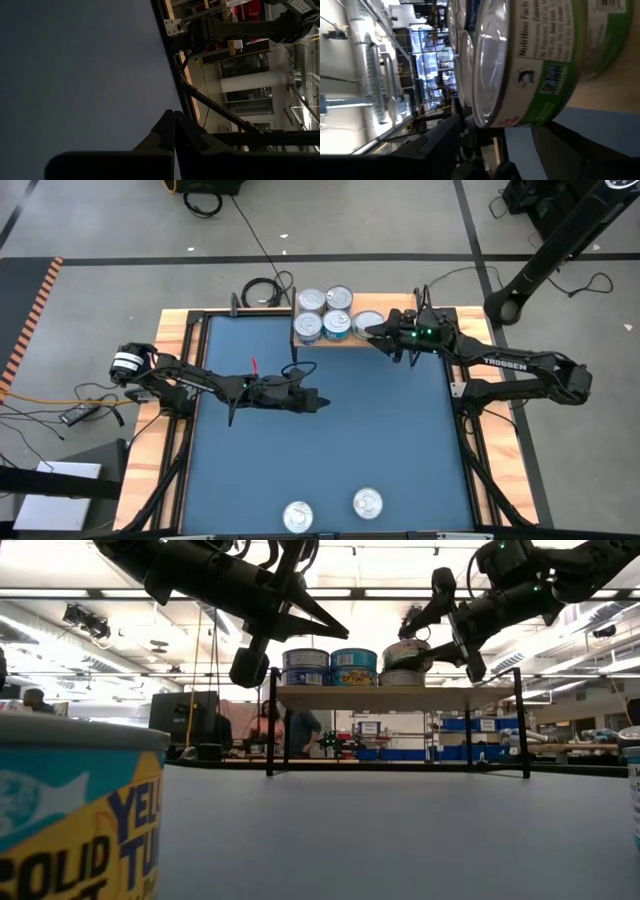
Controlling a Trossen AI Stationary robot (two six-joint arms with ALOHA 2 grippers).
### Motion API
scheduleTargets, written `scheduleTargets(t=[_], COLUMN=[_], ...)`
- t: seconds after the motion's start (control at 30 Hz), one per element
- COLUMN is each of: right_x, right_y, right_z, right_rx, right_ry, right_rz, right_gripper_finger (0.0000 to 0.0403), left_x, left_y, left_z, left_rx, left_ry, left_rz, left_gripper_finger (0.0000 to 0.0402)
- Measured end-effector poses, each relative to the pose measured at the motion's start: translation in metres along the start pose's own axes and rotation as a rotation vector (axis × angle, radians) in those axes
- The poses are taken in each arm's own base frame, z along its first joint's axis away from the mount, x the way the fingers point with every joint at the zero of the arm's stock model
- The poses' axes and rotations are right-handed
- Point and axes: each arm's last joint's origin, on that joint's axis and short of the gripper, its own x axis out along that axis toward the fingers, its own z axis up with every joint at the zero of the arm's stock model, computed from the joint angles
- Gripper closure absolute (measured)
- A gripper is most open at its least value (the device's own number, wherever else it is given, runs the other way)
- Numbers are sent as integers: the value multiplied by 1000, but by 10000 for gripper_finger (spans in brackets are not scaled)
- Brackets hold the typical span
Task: Stack canned seafood by type on shelf
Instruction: Stack the green tuna can on top of the green tuna can on the shelf, then put the yellow blue tuna can on the shelf
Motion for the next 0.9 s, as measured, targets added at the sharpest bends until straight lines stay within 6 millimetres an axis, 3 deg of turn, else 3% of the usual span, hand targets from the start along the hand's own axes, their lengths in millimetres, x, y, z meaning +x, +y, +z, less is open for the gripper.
scheduleTargets(t=[0.57, 0.9], right_x=[2, 1], right_y=[3, 3], right_z=[5, 13], right_rx=[-34, -61], right_ry=[96, 63], right_rz=[48, 55], right_gripper_finger=[162, 163], left_x=[0, 0], left_y=[-1, -1], left_z=[0, 0], left_rx=[18, 18], left_ry=[16, 22], left_rz=[-10, -13], left_gripper_finger=[396, 396])
